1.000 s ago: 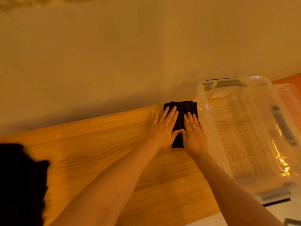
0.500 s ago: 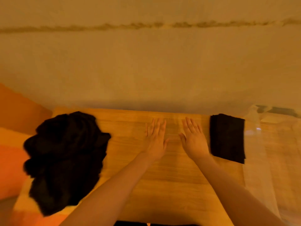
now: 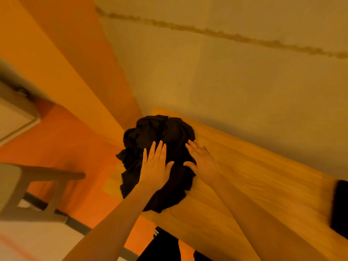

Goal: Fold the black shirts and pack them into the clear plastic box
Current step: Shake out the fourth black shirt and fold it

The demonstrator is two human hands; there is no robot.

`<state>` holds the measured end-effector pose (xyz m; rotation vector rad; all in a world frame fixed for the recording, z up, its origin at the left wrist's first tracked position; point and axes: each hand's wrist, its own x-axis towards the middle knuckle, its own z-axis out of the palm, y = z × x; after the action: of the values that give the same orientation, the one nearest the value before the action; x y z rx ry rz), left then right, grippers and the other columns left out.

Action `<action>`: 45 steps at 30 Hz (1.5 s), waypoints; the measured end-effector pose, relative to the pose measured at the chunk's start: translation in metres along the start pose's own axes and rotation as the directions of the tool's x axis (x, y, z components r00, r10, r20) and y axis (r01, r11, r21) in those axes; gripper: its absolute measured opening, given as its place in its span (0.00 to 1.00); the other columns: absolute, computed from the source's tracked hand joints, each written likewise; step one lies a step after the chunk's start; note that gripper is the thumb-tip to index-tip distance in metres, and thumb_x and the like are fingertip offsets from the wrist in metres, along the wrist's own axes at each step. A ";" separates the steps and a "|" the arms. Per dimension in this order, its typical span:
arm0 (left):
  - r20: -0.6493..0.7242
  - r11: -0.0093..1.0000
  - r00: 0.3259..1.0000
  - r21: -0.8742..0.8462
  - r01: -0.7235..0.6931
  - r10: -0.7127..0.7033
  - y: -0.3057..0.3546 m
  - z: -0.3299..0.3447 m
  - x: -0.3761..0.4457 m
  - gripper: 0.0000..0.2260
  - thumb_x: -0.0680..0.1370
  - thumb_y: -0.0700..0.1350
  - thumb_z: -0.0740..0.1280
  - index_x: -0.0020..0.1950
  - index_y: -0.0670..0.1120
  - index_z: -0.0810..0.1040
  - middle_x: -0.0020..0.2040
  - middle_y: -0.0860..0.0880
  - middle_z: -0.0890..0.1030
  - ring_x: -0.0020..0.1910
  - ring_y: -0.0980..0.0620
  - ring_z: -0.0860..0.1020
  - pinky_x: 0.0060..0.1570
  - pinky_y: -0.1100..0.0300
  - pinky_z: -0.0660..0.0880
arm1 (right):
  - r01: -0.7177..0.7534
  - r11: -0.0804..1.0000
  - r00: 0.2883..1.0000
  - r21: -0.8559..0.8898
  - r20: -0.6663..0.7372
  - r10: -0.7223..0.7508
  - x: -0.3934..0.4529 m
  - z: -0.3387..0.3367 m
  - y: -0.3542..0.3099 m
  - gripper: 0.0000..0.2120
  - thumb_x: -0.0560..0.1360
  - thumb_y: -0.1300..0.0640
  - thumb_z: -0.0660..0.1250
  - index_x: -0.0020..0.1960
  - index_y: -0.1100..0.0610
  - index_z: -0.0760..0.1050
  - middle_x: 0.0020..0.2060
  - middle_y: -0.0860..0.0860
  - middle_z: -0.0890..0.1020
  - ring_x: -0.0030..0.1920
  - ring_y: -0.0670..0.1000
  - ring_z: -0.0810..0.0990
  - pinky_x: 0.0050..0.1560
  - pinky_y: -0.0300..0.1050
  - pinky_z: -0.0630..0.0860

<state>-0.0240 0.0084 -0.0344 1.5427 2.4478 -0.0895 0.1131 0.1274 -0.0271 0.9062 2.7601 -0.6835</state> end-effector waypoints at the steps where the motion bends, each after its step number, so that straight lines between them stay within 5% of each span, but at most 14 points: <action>1: 0.028 1.000 1.000 -0.008 0.005 -0.005 -0.011 0.004 -0.002 0.33 0.76 0.62 0.36 0.77 0.45 0.47 0.77 0.47 0.47 0.76 0.46 0.42 0.72 0.49 0.39 | 0.047 0.999 0.999 -0.012 0.022 -0.046 0.008 0.000 -0.007 0.31 0.79 0.44 0.54 0.76 0.53 0.46 0.76 0.49 0.47 0.75 0.48 0.43 0.73 0.45 0.43; 5: 0.060 0.998 0.998 -0.064 0.013 -0.009 -0.035 0.015 -0.016 0.37 0.73 0.64 0.33 0.77 0.46 0.47 0.77 0.47 0.47 0.76 0.48 0.42 0.69 0.52 0.36 | 0.143 0.986 0.985 -0.086 0.108 -0.133 0.036 0.005 -0.015 0.35 0.76 0.45 0.61 0.76 0.53 0.47 0.76 0.49 0.48 0.76 0.49 0.43 0.73 0.46 0.41; 8: 0.071 0.989 0.997 -0.144 0.036 -0.026 -0.042 0.020 -0.021 0.29 0.80 0.60 0.45 0.77 0.46 0.46 0.77 0.48 0.46 0.76 0.49 0.41 0.72 0.51 0.39 | 0.088 0.991 0.986 -0.102 0.152 -0.072 0.052 0.007 -0.009 0.31 0.76 0.51 0.63 0.75 0.54 0.55 0.75 0.49 0.55 0.76 0.49 0.47 0.73 0.47 0.41; 12: 0.038 0.962 0.999 -0.272 0.014 -0.004 -0.047 0.019 -0.023 0.26 0.81 0.56 0.49 0.77 0.46 0.50 0.77 0.49 0.47 0.76 0.50 0.43 0.73 0.53 0.40 | -0.003 0.992 1.000 0.124 0.030 -0.001 0.061 0.008 -0.003 0.14 0.78 0.60 0.61 0.62 0.59 0.75 0.67 0.53 0.72 0.74 0.51 0.58 0.73 0.47 0.50; 18: -0.004 0.742 0.999 -0.669 -0.041 0.052 -0.039 -0.020 -0.004 0.24 0.79 0.51 0.61 0.73 0.47 0.61 0.74 0.50 0.62 0.74 0.53 0.56 0.72 0.56 0.53 | -0.069 0.932 0.994 0.356 0.109 0.032 0.058 -0.043 -0.017 0.10 0.74 0.56 0.68 0.54 0.57 0.80 0.54 0.47 0.79 0.56 0.45 0.73 0.60 0.36 0.62; 21: 0.049 0.606 0.986 -0.793 -0.059 0.160 -0.023 -0.058 0.017 0.11 0.77 0.47 0.66 0.59 0.48 0.76 0.55 0.51 0.78 0.53 0.61 0.74 0.53 0.62 0.71 | -0.060 0.849 0.997 0.524 0.081 0.020 0.052 -0.084 -0.029 0.04 0.74 0.59 0.68 0.48 0.55 0.80 0.38 0.43 0.77 0.38 0.38 0.75 0.44 0.33 0.68; 22: 0.018 0.586 0.988 -0.807 -0.077 0.154 -0.019 -0.071 0.024 0.04 0.77 0.45 0.66 0.45 0.46 0.78 0.40 0.51 0.79 0.38 0.62 0.74 0.41 0.64 0.70 | -0.036 0.828 0.999 0.559 0.044 0.014 0.048 -0.098 -0.032 0.04 0.74 0.62 0.67 0.48 0.58 0.80 0.34 0.46 0.76 0.33 0.37 0.74 0.39 0.31 0.68; 24: 0.000 0.528 0.996 -0.848 -0.046 0.087 -0.015 -0.096 0.037 0.12 0.77 0.44 0.65 0.35 0.43 0.70 0.29 0.49 0.69 0.27 0.59 0.67 0.32 0.63 0.64 | -0.016 0.815 0.999 0.580 -0.024 0.037 0.037 -0.128 -0.036 0.06 0.76 0.62 0.64 0.45 0.64 0.78 0.33 0.51 0.75 0.30 0.38 0.73 0.35 0.30 0.68; 27: 0.019 0.319 0.998 -0.948 -0.004 0.067 -0.005 -0.146 0.046 0.11 0.78 0.45 0.63 0.38 0.44 0.77 0.37 0.48 0.78 0.37 0.54 0.75 0.42 0.60 0.71 | -0.013 0.782 0.990 0.623 -0.101 0.097 0.018 -0.172 -0.039 0.11 0.79 0.59 0.59 0.40 0.58 0.75 0.33 0.48 0.75 0.32 0.41 0.72 0.35 0.32 0.68; 29: -0.045 0.307 0.992 -0.949 -0.079 0.116 0.004 -0.185 0.051 0.10 0.79 0.45 0.63 0.39 0.47 0.80 0.37 0.49 0.79 0.37 0.56 0.76 0.41 0.61 0.72 | 0.007 0.757 0.982 0.653 -0.149 0.120 0.004 -0.199 -0.040 0.13 0.80 0.57 0.58 0.38 0.54 0.74 0.32 0.46 0.76 0.32 0.41 0.73 0.35 0.34 0.68; 33: -0.031 0.449 0.930 -0.869 -0.207 0.367 0.017 -0.275 0.055 0.03 0.75 0.44 0.68 0.42 0.48 0.80 0.38 0.51 0.82 0.35 0.61 0.80 0.39 0.69 0.76 | 0.074 0.759 0.942 0.647 -0.294 0.159 -0.027 -0.258 -0.040 0.11 0.78 0.57 0.62 0.37 0.52 0.75 0.26 0.43 0.77 0.28 0.39 0.74 0.30 0.31 0.69; 36: 0.148 0.573 0.833 -0.788 -0.226 0.533 0.019 -0.334 0.058 0.09 0.73 0.44 0.71 0.50 0.44 0.81 0.47 0.45 0.84 0.45 0.51 0.82 0.49 0.58 0.78 | 0.136 0.746 0.888 0.652 -0.414 0.200 -0.057 -0.307 -0.037 0.12 0.78 0.57 0.61 0.36 0.54 0.75 0.27 0.43 0.77 0.28 0.39 0.75 0.31 0.31 0.70; 42: -0.055 0.253 0.840 -0.941 -0.225 0.540 0.061 -0.401 0.053 0.05 0.77 0.43 0.65 0.47 0.44 0.80 0.41 0.48 0.84 0.41 0.53 0.82 0.43 0.61 0.79 | 0.162 0.801 0.773 0.576 -0.579 0.260 -0.101 -0.366 -0.025 0.14 0.79 0.55 0.58 0.36 0.54 0.72 0.28 0.45 0.74 0.27 0.39 0.72 0.33 0.32 0.68; 45: -0.133 0.244 0.860 -0.927 -0.284 0.493 0.086 -0.426 0.050 0.06 0.76 0.44 0.67 0.47 0.43 0.80 0.43 0.48 0.83 0.42 0.52 0.81 0.43 0.62 0.79 | 0.220 0.771 0.707 0.598 -0.642 0.297 -0.121 -0.380 -0.015 0.15 0.80 0.56 0.57 0.36 0.54 0.73 0.26 0.43 0.74 0.27 0.38 0.72 0.32 0.32 0.68</action>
<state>-0.0414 0.1680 0.3722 1.3423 1.2984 1.0480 0.1987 0.2314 0.3482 1.6768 3.1380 -1.6584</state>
